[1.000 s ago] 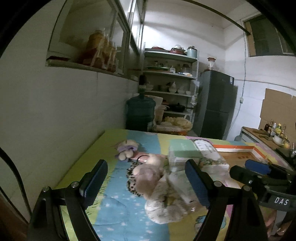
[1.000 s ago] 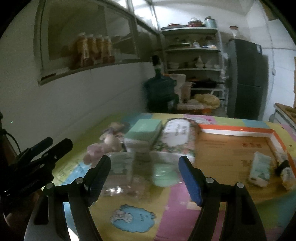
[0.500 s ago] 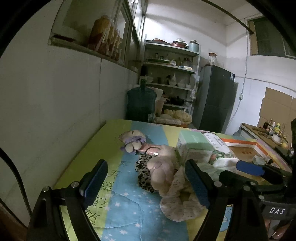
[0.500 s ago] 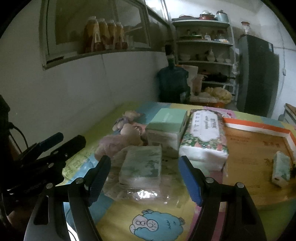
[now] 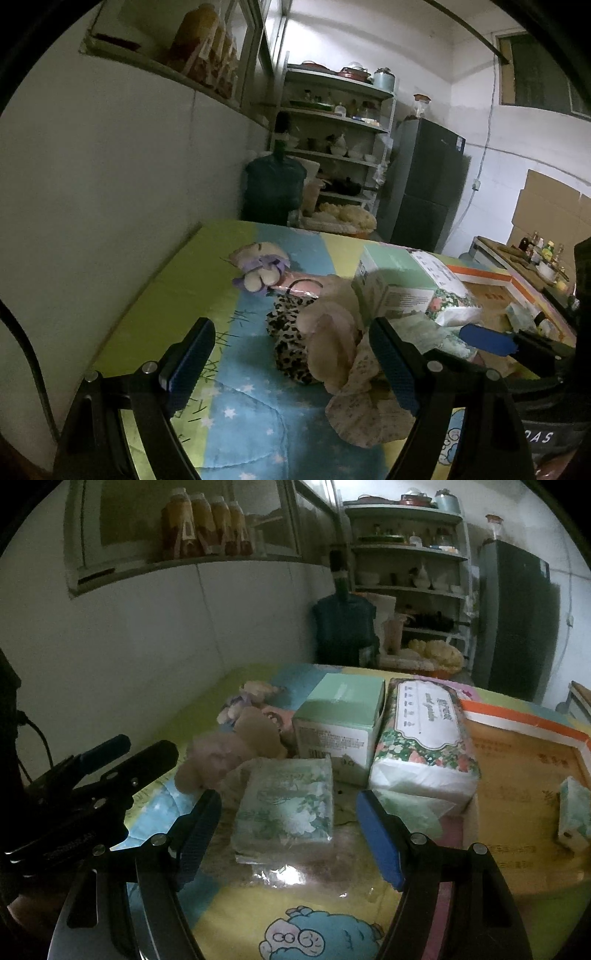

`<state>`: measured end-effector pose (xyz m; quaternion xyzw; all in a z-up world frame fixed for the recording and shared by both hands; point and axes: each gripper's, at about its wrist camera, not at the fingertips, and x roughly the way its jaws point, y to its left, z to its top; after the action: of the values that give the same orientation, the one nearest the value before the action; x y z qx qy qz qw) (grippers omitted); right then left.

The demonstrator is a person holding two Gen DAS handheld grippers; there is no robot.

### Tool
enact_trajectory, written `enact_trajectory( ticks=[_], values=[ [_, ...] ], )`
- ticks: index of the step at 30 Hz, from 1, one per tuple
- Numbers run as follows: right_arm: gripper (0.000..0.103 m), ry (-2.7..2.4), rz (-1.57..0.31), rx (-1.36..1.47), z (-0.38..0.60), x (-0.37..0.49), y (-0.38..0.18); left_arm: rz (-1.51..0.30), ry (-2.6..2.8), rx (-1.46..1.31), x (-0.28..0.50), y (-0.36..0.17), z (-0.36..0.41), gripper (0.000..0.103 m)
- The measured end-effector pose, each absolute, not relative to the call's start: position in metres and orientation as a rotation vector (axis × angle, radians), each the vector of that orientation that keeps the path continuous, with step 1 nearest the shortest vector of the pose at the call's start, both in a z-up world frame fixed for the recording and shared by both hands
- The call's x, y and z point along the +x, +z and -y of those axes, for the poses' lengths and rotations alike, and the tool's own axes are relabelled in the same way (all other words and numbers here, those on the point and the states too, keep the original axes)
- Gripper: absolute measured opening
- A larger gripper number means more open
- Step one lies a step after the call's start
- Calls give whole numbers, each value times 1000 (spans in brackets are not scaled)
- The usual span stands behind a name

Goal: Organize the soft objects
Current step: 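Move both open tools back over the pile of soft items, then grasp the flowered white tissue pack with the right tool while the left tool grasps the beige plush toy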

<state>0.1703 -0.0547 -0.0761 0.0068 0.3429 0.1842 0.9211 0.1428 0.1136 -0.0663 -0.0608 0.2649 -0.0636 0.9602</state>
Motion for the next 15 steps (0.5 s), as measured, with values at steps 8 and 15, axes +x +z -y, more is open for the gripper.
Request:
enact_trajectory(
  ticks=[8, 15],
  values=[
    [77, 389, -724, 6, 55, 178, -82, -581, -152, -139, 163, -75, -111, 85],
    [77, 410, -740, 14, 58, 183, -87, -623, -171, -142, 181, -84, -104, 73]
  ],
)
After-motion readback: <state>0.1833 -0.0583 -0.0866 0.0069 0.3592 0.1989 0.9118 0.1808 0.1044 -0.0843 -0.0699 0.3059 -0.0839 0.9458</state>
